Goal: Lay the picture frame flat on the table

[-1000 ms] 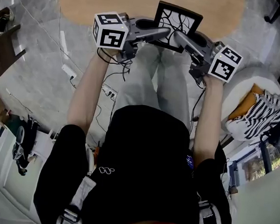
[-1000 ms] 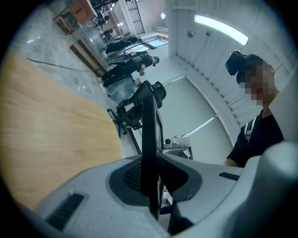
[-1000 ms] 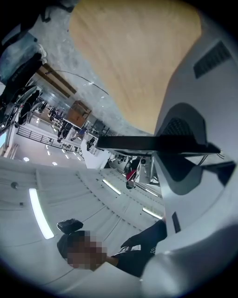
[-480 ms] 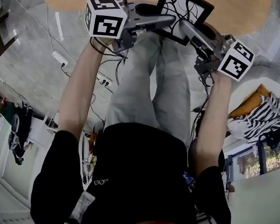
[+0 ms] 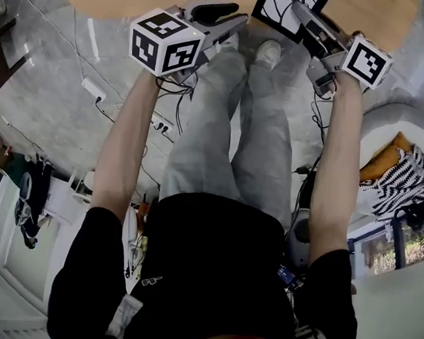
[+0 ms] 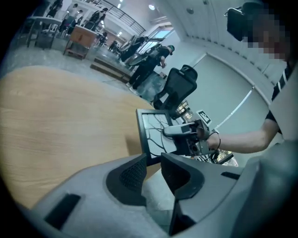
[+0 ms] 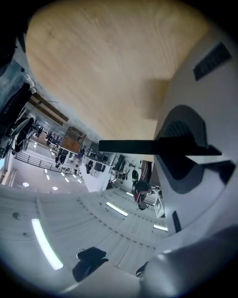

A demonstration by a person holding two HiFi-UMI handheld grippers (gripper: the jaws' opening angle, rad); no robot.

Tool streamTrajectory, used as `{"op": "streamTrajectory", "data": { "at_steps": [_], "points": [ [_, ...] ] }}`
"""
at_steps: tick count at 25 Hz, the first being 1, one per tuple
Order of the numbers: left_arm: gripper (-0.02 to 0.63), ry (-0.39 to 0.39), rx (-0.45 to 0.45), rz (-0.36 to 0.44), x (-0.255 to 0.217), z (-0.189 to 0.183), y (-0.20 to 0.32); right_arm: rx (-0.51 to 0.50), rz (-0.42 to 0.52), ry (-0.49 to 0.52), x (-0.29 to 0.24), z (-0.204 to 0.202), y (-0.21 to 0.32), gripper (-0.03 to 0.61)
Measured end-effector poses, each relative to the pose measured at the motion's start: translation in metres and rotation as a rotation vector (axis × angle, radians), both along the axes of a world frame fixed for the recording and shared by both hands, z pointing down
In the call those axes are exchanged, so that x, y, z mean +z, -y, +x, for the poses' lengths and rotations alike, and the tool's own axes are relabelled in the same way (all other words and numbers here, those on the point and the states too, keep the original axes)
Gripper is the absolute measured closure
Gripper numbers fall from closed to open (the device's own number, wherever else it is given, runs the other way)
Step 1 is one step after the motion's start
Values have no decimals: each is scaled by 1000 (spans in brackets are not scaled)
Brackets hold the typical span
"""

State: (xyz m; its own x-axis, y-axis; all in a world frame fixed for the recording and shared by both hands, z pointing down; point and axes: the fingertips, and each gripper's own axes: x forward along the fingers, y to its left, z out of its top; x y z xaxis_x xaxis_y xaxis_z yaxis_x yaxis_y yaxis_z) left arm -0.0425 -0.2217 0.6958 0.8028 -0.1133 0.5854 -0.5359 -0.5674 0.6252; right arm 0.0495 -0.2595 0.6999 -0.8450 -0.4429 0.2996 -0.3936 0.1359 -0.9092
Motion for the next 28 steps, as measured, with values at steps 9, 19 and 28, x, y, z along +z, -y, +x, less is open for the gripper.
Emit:
{"op": "streamTrajectory", "data": {
  "at_steps": [9, 19, 28],
  "points": [
    [600, -45, -18, -30, 1, 10, -11, -18, -151, -124, 70, 4, 26, 554],
    [600, -41, -3, -57, 12, 10, -23, 4, -132, -376, 94, 17, 41, 502],
    [600, -56, -22, -69, 9, 12, -34, 56, -79, -710, 110, 39, 46, 387]
  ]
}}
